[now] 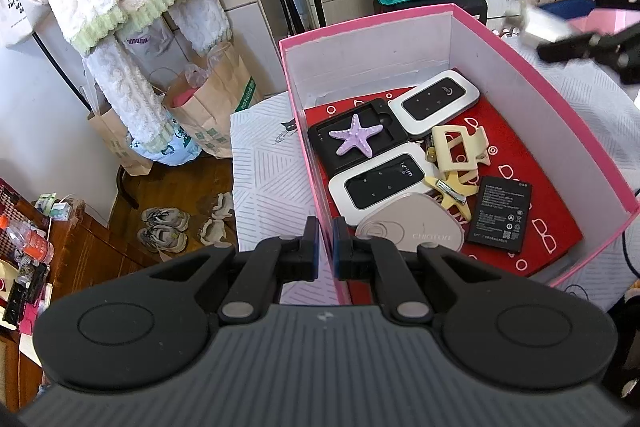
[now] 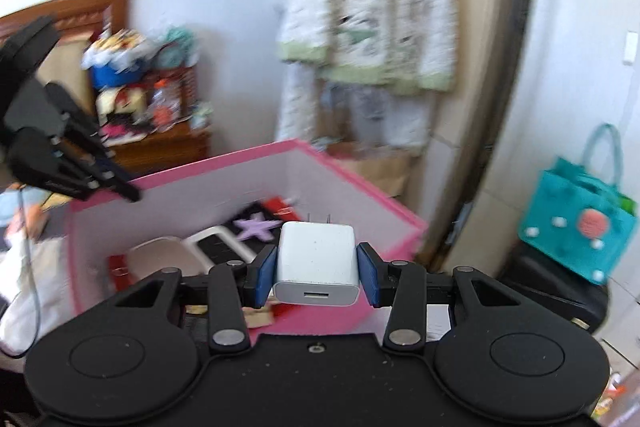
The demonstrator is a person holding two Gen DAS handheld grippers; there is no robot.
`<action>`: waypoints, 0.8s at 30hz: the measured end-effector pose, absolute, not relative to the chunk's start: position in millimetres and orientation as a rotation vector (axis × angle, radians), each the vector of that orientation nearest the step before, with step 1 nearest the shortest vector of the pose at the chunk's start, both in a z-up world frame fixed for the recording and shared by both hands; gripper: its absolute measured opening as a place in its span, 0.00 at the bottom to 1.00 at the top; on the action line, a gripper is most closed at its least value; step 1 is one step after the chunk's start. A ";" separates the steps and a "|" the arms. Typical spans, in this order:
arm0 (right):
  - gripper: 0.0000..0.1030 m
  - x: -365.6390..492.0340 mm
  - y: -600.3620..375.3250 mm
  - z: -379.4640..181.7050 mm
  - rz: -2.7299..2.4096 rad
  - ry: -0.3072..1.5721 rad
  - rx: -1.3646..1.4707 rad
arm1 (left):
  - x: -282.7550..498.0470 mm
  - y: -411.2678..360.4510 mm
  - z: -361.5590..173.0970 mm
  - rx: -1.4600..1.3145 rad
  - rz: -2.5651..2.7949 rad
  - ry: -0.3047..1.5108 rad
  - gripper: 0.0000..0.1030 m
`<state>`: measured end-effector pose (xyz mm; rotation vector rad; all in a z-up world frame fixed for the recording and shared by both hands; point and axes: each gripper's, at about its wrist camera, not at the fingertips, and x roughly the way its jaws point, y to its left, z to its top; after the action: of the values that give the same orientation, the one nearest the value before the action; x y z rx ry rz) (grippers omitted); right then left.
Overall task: Organize rigid objects
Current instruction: 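Lower the white charger into the box beside the router, release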
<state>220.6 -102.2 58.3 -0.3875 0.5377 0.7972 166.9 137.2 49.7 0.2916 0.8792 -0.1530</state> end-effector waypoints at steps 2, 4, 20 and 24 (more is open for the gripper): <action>0.46 225.5 -84.6 50.1 0.781 0.572 -0.455 | 166.6 136.8 49.7 0.288 -0.154 0.875 0.05; 0.46 233.2 -71.8 41.9 0.764 0.607 -0.510 | 166.4 138.1 49.5 0.283 -0.156 0.873 0.05; 0.37 238.3 -90.8 65.9 0.692 0.589 -0.387 | 165.5 144.0 47.3 0.255 -0.184 0.858 0.06; 0.42 248.0 -130.8 68.8 0.629 0.636 -0.227 | 165.5 145.2 47.2 0.248 -0.188 0.855 0.06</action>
<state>248.0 -130.8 68.8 -0.2273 0.6358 0.6291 165.5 145.2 47.2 0.2483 0.8549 -0.1882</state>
